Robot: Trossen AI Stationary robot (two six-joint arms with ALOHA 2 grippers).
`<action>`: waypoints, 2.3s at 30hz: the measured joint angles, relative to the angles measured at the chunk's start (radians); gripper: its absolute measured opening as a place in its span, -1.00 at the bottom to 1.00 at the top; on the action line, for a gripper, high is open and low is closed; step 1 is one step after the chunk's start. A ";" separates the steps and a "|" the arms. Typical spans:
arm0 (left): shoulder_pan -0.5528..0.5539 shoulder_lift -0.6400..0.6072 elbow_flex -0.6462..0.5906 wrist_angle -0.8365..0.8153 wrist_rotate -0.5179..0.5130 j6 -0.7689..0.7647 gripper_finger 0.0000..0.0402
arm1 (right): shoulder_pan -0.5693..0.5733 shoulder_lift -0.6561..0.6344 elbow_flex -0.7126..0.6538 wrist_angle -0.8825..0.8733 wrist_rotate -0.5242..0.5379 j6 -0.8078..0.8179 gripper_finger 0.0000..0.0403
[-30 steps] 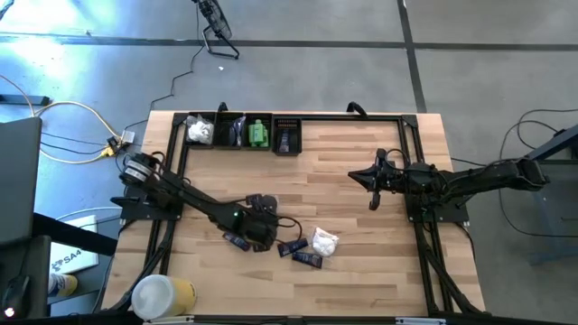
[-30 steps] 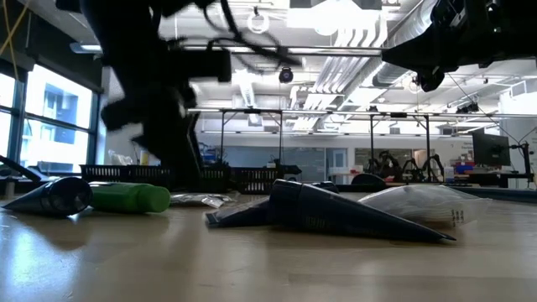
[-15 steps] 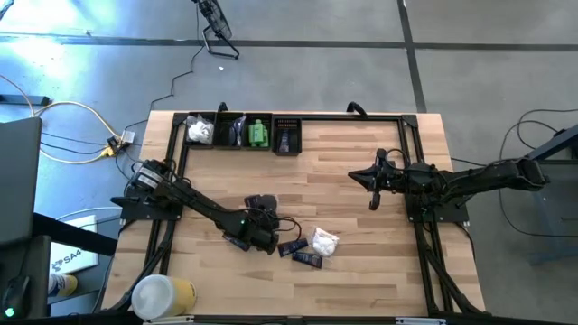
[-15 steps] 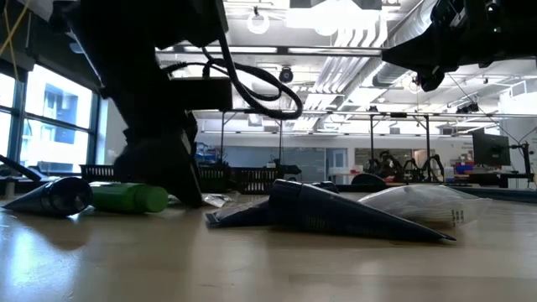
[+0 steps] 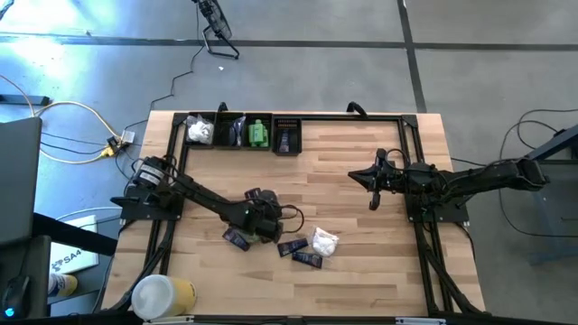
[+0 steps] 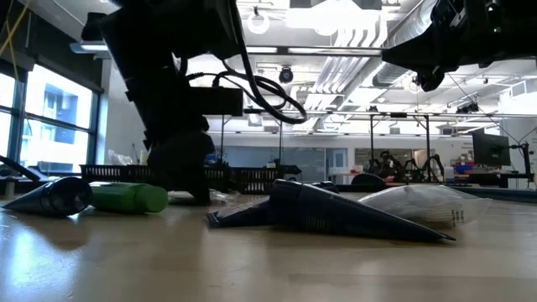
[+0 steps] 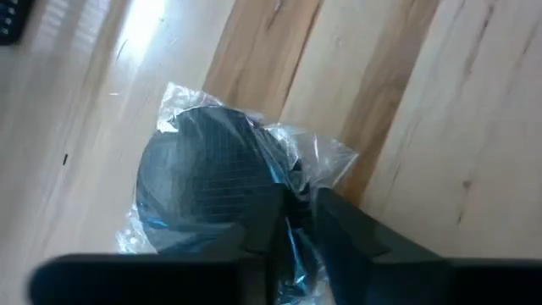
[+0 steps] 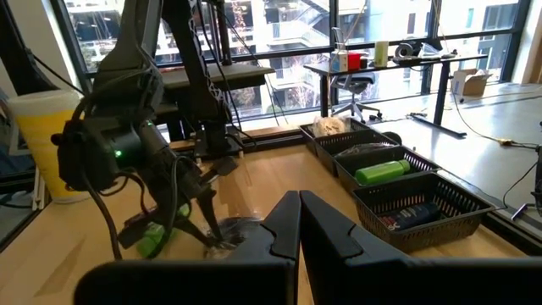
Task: Pick & Place Travel size toiletries
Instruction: Put the hairbrush into the middle left black bin
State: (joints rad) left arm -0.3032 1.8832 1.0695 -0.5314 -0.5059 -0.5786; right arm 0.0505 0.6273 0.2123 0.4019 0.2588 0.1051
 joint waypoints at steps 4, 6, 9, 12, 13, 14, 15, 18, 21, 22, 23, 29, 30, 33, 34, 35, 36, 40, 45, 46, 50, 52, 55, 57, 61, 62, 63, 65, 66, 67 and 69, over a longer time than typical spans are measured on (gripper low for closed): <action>-0.004 -0.005 0.000 0.006 0.003 -0.001 -0.96 | 0.000 0.000 0.000 0.000 0.000 0.000 -0.99; -0.003 -0.008 0.000 0.013 0.021 -0.002 -0.97 | 0.000 0.000 0.000 -0.001 0.000 0.000 -0.99; -0.004 -0.008 0.003 0.013 0.021 -0.002 -0.97 | 0.000 0.000 0.000 -0.001 0.000 0.000 -0.99; -0.004 -0.006 0.031 -0.013 0.028 0.000 -0.99 | 0.000 0.000 0.000 -0.001 0.000 0.000 -0.99; -0.004 -0.006 0.044 -0.029 0.029 0.007 -0.99 | 0.000 0.000 0.000 -0.001 0.000 0.000 -0.99; -0.003 -0.005 0.054 -0.040 0.031 0.016 -0.99 | 0.000 0.000 0.000 -0.002 0.000 0.000 -0.99; -0.003 -0.003 0.067 -0.052 0.032 0.023 -1.00 | 0.000 0.000 0.000 -0.002 0.000 0.000 -0.99; -0.004 -0.002 0.118 -0.117 0.022 0.025 -1.00 | 0.000 0.000 0.000 -0.002 0.000 0.000 -0.99; -0.005 -0.002 0.168 -0.180 -0.008 0.023 -1.00 | 0.000 0.000 0.000 -0.002 0.000 0.000 -0.99; -0.005 -0.002 0.181 -0.197 -0.020 0.020 -1.00 | 0.000 0.000 0.000 -0.002 0.000 0.000 -0.99; -0.004 -0.003 0.193 -0.212 -0.033 0.020 -1.00 | 0.000 0.000 0.000 -0.002 0.000 0.000 -0.99; -0.004 -0.004 0.242 -0.227 -0.055 0.015 -1.00 | 0.000 0.000 0.000 -0.003 0.000 0.000 -0.99; -0.004 -0.004 0.251 -0.237 -0.055 0.010 -1.00 | 0.000 0.000 0.000 -0.003 0.000 0.000 -0.99; -0.005 -0.005 0.264 -0.237 -0.059 -0.010 -1.00 | 0.000 0.000 0.000 -0.003 0.000 0.000 -0.99; -0.004 -0.005 0.265 -0.237 -0.059 -0.023 -1.00 | 0.000 0.000 0.000 -0.003 0.000 0.000 -0.99; -0.004 -0.005 0.267 -0.238 -0.059 -0.038 -1.00 | 0.000 0.000 0.000 -0.005 0.000 0.000 -0.99; -0.005 -0.005 0.270 -0.236 -0.059 -0.054 -1.00 | 0.000 0.000 0.000 -0.006 0.000 0.000 -0.99; -0.005 -0.006 0.271 -0.228 -0.062 -0.081 -1.00 | 0.000 0.000 0.000 -0.010 0.000 0.000 -0.99; -0.005 -0.006 0.271 -0.237 -0.073 -0.081 -1.00 | 0.000 0.000 0.000 -0.010 0.000 0.000 -0.99; -0.005 -0.007 0.266 -0.239 -0.091 -0.081 -1.00 | 0.000 0.000 0.000 -0.010 0.000 0.000 -0.99; 0.016 -0.042 0.228 -0.302 -0.111 -0.081 -1.00 | 0.000 0.000 0.000 -0.010 0.000 0.000 -0.99; 0.033 -0.075 0.202 -0.288 -0.112 -0.081 -1.00 | 0.000 0.000 0.000 -0.010 0.000 0.000 -0.99; 0.053 -0.140 0.159 -0.302 -0.118 -0.070 -1.00 | 0.000 0.000 0.000 -0.009 0.000 0.000 -0.99; 0.068 -0.193 0.131 -0.305 -0.121 -0.055 -1.00 | 0.000 0.000 -0.001 -0.009 0.000 0.000 -0.99; 0.096 -0.305 0.074 -0.319 -0.150 -0.039 -1.00 | 0.000 0.000 -0.001 -0.010 0.000 0.000 -0.99; 0.105 -0.334 0.060 -0.333 -0.159 -0.034 -1.00 | 0.000 0.000 -0.001 -0.010 0.000 0.000 -0.99; 0.115 -0.363 0.052 -0.333 -0.166 -0.029 -1.00 | 0.000 0.000 -0.001 -0.010 0.000 -0.001 -0.99; 0.133 -0.421 0.030 -0.334 -0.181 -0.026 -1.00 | 0.000 0.000 -0.001 -0.010 0.000 -0.003 -0.99; 0.144 -0.450 0.022 -0.343 -0.183 -0.014 -1.00 | 0.000 0.000 -0.001 -0.011 0.000 -0.004 -0.99; 0.153 -0.474 0.016 -0.340 -0.186 -0.003 -1.00 | 0.000 0.000 -0.001 -0.017 0.000 -0.004 -0.99; 0.178 -0.524 0.006 -0.337 -0.190 0.002 -1.00 | 0.000 0.000 -0.001 -0.021 0.000 -0.004 -0.99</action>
State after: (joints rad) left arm -0.1254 1.3593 1.0753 -0.8679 -0.6963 -0.5766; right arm 0.0502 0.6273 0.2111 0.3809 0.2592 0.1013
